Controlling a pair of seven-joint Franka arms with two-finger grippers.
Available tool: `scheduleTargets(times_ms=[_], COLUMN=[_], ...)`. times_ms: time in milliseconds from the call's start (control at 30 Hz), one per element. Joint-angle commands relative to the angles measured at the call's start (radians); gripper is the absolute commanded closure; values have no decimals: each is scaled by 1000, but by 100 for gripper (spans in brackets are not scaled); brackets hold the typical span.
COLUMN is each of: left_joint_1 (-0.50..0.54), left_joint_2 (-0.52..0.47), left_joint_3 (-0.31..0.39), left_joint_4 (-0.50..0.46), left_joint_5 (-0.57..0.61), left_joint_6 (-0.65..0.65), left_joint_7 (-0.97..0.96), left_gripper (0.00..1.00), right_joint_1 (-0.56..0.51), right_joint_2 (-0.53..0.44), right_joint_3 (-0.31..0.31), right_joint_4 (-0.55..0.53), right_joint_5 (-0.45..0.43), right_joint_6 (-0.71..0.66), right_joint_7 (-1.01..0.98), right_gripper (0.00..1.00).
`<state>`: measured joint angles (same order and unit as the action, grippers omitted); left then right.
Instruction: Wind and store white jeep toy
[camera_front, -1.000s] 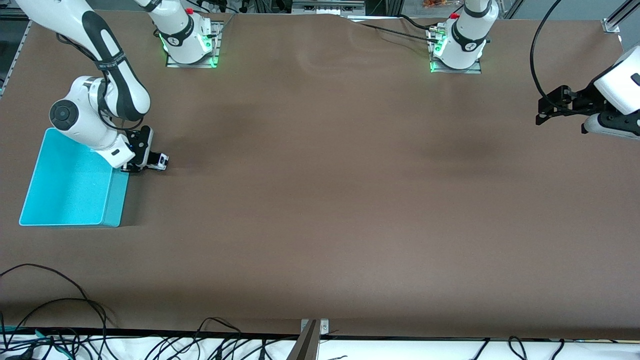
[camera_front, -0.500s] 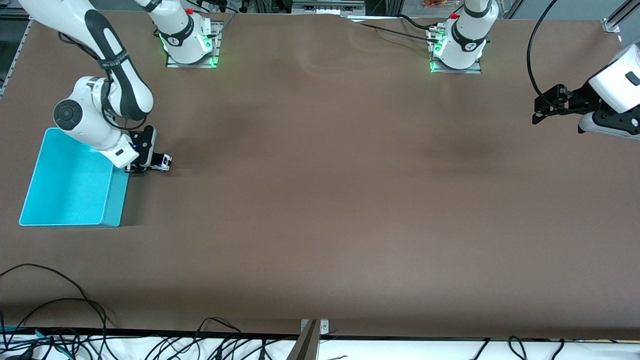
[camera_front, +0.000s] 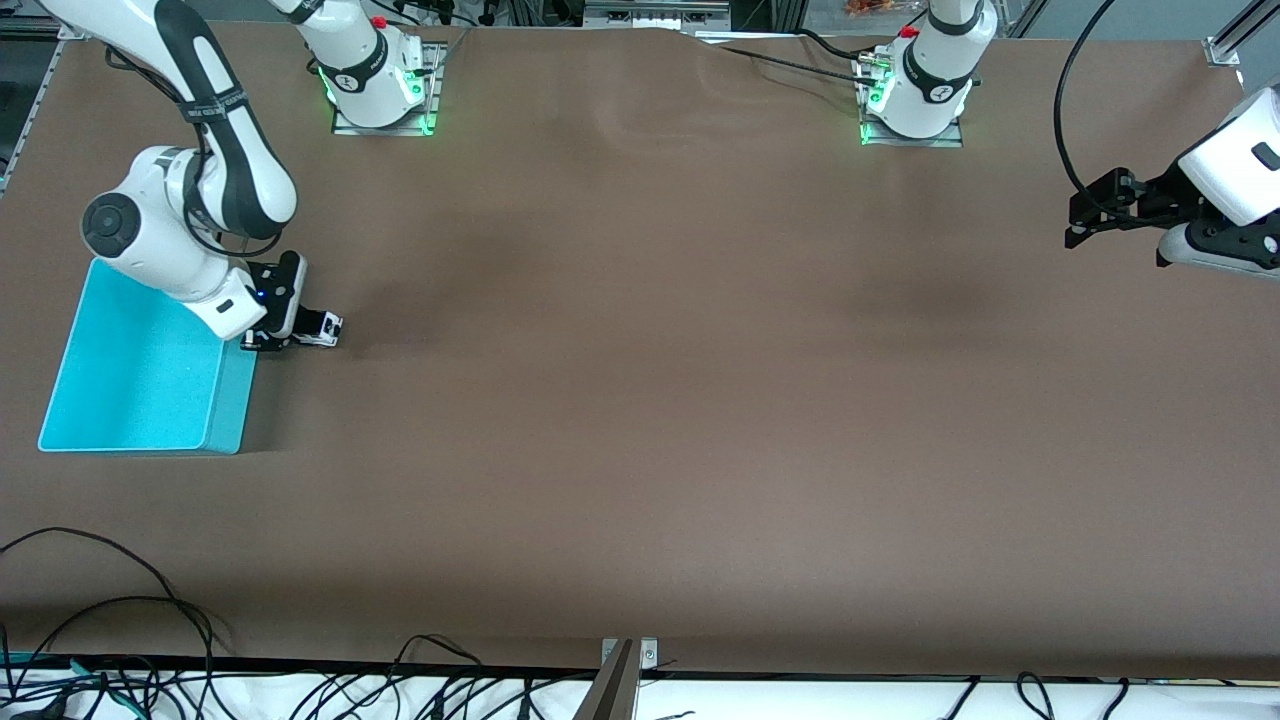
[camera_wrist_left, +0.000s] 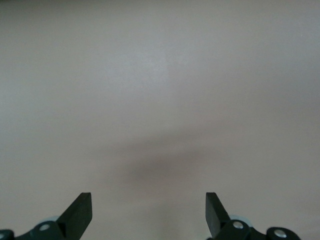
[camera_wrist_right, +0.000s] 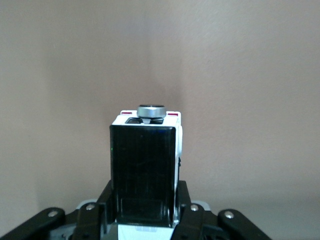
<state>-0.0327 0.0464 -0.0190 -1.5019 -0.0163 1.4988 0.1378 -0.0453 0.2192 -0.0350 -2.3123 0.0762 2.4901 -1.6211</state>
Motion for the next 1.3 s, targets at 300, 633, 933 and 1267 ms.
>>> scheduleTargets(times_ms=[300, 633, 933, 1267], left_joint_1=[0, 1, 2, 2], left_joint_2=[-2, -2, -3, -3], left_joint_3=[-19, -19, -16, -18], left_joint_4=[22, 22, 22, 22], left_joint_5=[-8, -8, -8, -8], left_joint_6=[-28, -28, -28, -28], left_joint_7=[0, 0, 0, 0], left_gripper=[0, 0, 0, 0], right_joint_1=[-10, -82, -163, -208], right_joint_2=[14, 14, 12, 60], right_joint_3=[3, -5, -61, -143], right_joint_4=[298, 376, 375, 344], right_joint_5=[36, 36, 34, 36], right_joint_6=[-345, -444, -465, -448], right_joint_7=[-25, -83, -247, -385], right_gripper=[76, 76, 76, 76])
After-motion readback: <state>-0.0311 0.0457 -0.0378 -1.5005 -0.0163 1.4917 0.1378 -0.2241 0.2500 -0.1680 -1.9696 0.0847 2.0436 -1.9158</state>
